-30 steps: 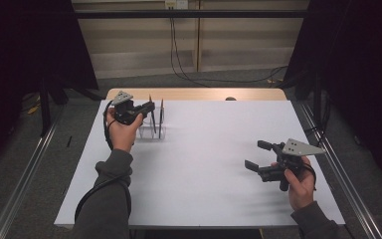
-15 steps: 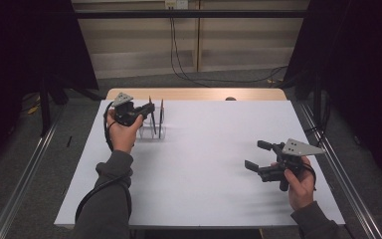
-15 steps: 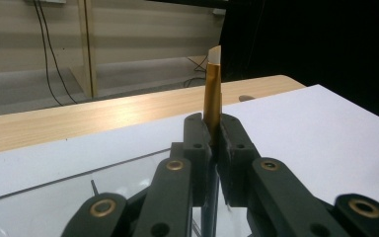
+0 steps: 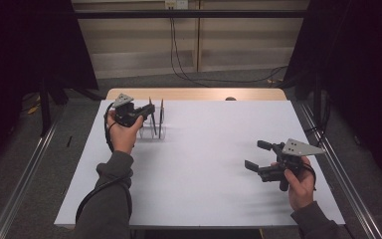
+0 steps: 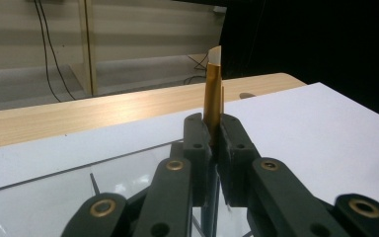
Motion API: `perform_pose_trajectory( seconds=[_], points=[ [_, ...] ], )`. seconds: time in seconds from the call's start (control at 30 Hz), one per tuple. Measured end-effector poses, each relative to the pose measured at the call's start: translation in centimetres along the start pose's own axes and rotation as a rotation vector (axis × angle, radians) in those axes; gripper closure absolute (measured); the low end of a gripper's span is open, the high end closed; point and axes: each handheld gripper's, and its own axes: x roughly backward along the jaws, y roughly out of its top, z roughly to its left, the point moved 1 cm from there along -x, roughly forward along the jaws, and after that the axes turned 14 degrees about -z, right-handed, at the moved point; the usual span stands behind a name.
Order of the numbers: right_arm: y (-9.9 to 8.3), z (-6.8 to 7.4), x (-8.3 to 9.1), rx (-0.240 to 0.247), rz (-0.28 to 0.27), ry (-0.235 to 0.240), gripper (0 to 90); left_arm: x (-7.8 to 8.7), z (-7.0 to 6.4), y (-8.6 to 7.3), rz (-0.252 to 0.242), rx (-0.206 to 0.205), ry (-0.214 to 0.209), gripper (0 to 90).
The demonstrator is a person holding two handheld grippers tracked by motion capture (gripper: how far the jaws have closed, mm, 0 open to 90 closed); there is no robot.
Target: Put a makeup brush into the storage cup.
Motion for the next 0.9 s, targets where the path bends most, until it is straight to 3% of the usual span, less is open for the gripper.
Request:
perform_pose_trajectory(
  seconds=[0.53, 0.9],
  points=[
    [-0.01, -0.03, -0.01, 0.002, 0.002, 0.002, 8.9, 0.05, 0.04, -0.45, 0.008, 0.012, -0.005, 82.9],
    [-0.03, -0.02, -0.03, 0.003, 0.005, 0.002, 8.9, 0.14, -0.02, -0.19, 0.009, 0.002, -0.001, 72.3]
  ],
)
